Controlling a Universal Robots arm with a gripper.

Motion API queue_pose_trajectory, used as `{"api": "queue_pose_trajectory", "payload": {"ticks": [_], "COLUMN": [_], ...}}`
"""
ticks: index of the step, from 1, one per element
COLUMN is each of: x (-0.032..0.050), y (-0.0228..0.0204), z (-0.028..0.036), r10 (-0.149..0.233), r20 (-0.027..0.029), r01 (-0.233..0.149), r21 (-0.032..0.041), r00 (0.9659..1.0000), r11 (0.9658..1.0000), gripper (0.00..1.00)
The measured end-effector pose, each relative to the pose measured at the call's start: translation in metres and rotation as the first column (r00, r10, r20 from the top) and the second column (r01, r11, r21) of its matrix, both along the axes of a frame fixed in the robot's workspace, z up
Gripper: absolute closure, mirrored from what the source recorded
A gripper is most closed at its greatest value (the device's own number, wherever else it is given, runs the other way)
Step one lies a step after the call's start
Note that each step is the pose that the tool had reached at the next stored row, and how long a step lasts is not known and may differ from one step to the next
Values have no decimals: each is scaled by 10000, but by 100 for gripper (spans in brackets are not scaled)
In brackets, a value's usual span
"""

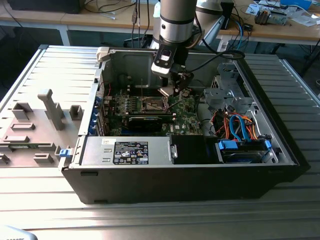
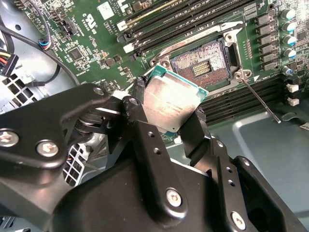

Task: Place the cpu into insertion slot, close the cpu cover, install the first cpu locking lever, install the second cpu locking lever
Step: 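Place the cpu into insertion slot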

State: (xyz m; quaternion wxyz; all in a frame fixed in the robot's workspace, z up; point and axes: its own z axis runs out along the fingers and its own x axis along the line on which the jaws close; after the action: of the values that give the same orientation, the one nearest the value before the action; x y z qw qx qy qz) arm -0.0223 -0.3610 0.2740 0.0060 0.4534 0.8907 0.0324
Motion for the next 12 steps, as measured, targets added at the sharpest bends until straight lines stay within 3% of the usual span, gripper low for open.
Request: {"api": "queue_pose_trajectory", "payload": {"ticks": [12], "x": [0], "y": [0], "z": [-12], "r10": [-263], "r20": [0], "r01": [263], "r21": [0], "r00": [9997], "r11": [9997], "gripper": [46]}}
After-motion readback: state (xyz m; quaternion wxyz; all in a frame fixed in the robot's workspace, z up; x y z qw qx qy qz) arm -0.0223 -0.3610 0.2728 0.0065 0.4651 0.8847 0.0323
